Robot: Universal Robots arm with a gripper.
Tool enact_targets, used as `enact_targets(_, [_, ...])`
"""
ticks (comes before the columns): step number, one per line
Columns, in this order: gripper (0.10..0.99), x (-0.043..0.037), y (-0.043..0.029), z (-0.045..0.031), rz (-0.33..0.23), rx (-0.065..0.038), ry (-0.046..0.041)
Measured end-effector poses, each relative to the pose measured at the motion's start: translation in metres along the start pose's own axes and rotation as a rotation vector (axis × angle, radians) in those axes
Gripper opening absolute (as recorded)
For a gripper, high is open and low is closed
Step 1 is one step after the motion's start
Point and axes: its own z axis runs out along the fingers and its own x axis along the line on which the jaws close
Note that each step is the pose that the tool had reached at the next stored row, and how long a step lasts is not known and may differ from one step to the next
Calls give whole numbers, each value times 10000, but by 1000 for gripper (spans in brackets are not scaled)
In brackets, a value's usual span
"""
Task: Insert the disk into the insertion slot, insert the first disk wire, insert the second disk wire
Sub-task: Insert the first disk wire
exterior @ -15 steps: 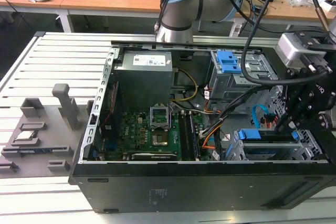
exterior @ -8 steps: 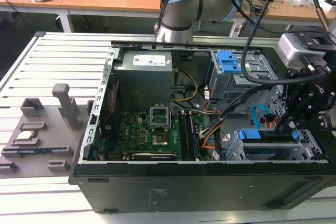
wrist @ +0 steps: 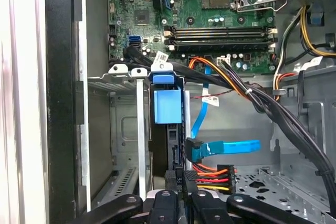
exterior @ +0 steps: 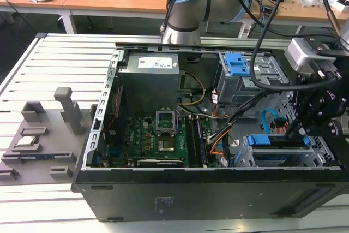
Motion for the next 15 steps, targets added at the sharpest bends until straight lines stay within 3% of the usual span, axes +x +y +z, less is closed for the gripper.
enact_targets(6, [176,0,-1,12,0,-1,-7])
enact_targets(7, [239,0,0,8,0,-1,2])
enact_targets(8, [239,1,0,-9,0,0,4])
enact_targets(9, [239,1,2,-49,0,0,2])
enact_targets(11, [239,-24,11,-217,0,0,1])
enact_targets(13, [106,-50,19,-366,0,0,1])
enact_targets(15, [106,-57,25,-474,0,0,1])
